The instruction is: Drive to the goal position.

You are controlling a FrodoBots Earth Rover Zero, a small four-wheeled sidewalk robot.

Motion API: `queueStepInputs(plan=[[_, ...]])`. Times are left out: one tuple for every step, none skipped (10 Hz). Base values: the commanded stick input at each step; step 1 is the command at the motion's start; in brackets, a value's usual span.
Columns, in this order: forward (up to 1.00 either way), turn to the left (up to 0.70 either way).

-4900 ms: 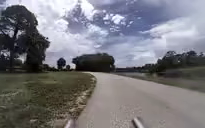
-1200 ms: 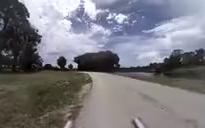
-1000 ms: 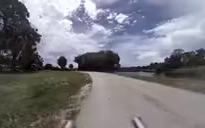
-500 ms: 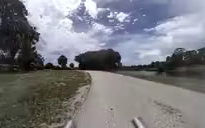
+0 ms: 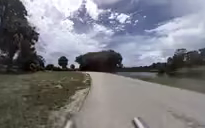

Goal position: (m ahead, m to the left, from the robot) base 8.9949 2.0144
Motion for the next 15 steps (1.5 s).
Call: queueStepInputs(plan=[[0.85,0.0],[0.85,0.0],[0.85,0.0],[0.85,0.0],[0.85,0.0],[0.85,0.0],[0.85,0.0],[0.85,0.0],[0.85,0.0],[0.85,0.0],[0.85,0.0],[0.85,0.0],[0.85,0.0],[0.85,0.0],[0.85,0.0]])
